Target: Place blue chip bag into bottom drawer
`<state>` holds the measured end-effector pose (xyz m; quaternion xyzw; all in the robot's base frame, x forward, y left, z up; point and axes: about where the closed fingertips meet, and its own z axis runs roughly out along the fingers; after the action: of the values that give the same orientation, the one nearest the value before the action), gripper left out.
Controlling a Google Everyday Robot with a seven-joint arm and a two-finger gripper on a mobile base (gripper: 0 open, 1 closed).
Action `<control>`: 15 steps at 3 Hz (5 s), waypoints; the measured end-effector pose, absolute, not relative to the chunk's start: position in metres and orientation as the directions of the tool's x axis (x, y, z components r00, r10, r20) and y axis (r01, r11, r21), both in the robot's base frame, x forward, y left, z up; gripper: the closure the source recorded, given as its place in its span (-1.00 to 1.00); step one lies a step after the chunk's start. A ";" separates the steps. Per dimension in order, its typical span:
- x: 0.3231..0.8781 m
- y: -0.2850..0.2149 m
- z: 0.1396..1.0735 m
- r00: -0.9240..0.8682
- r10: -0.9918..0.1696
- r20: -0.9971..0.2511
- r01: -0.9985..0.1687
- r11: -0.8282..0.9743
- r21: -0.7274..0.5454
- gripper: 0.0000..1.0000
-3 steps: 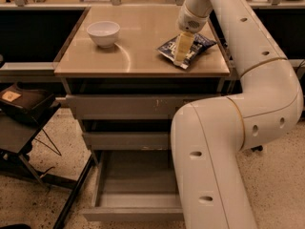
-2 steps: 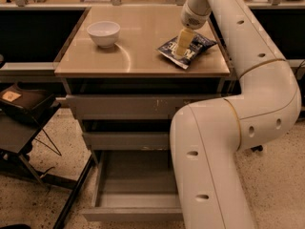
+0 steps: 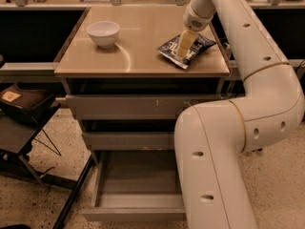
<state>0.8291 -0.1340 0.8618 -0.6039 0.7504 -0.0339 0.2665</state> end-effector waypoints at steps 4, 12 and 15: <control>0.834 -0.160 0.826 -0.175 -0.831 -0.528 -0.878 0.374 -0.298 -1.00; 0.766 -0.257 0.884 -0.064 -0.791 -0.608 -0.867 0.346 -0.359 1.00; 0.702 -0.290 0.921 0.091 -0.791 -0.606 -0.834 0.272 -0.480 1.00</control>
Offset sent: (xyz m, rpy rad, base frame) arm 0.0059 -0.0116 -0.0046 0.1170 -0.0392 0.0060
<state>0.7017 -0.2898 0.9209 -0.6026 0.6738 0.0253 0.4268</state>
